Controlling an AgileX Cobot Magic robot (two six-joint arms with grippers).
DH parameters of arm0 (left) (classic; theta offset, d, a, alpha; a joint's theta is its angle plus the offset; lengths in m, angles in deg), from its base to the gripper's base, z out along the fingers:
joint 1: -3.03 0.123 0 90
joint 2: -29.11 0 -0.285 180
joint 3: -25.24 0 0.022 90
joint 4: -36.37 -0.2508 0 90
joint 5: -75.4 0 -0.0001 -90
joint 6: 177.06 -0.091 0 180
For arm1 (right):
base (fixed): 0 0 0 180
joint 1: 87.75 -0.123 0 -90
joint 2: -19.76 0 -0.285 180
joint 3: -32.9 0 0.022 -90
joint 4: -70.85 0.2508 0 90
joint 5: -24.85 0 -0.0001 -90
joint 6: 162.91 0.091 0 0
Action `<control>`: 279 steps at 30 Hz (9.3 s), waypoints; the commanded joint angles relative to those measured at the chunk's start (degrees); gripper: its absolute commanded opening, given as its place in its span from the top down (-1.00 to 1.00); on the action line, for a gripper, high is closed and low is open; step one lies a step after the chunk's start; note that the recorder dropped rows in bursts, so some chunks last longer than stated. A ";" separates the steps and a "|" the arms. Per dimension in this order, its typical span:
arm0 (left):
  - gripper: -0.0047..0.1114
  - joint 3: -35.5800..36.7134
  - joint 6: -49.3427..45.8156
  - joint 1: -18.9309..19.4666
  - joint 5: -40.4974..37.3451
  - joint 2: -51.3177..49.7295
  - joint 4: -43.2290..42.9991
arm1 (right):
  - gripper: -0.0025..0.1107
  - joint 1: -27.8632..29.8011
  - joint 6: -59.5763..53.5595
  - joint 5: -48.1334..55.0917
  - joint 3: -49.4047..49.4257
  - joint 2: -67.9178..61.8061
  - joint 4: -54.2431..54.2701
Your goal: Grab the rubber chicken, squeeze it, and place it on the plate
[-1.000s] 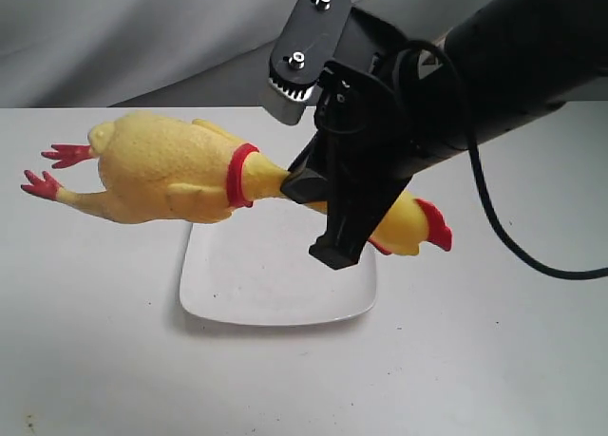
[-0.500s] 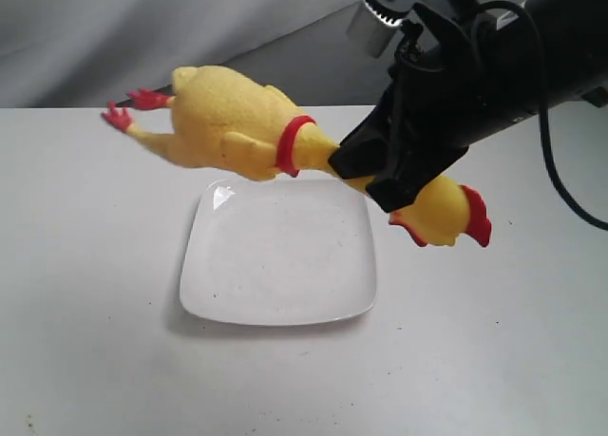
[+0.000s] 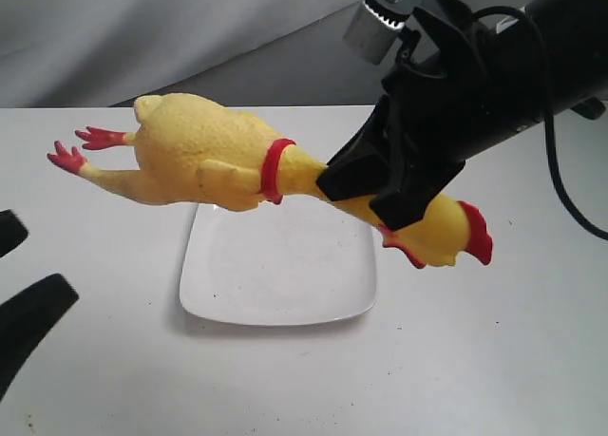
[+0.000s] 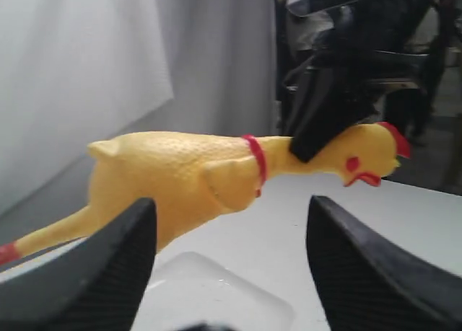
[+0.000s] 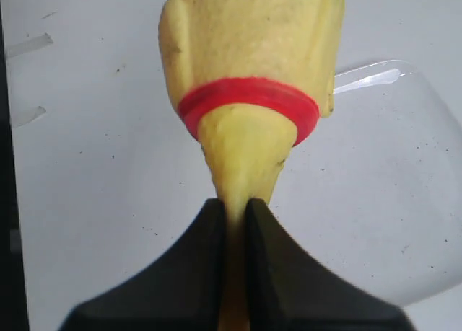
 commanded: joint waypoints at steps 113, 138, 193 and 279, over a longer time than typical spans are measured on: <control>-0.78 -28.83 -32.74 -36.25 -44.19 -38.95 -22.56 | 0.96 0.35 -2.58 8.04 -0.10 0.76 13.90; -0.31 -28.83 -30.19 -36.25 -45.31 -38.95 -23.25 | 0.96 0.35 -2.58 7.31 -0.10 0.76 13.25; 0.27 -28.83 -23.55 -36.25 -45.48 -38.95 -23.84 | 0.96 0.35 -2.27 7.19 -0.10 0.76 13.01; 0.91 -24.59 -14.79 -36.25 -64.48 -4.95 7.15 | 0.96 -1.36 4.98 -30.23 9.84 28.44 -1.17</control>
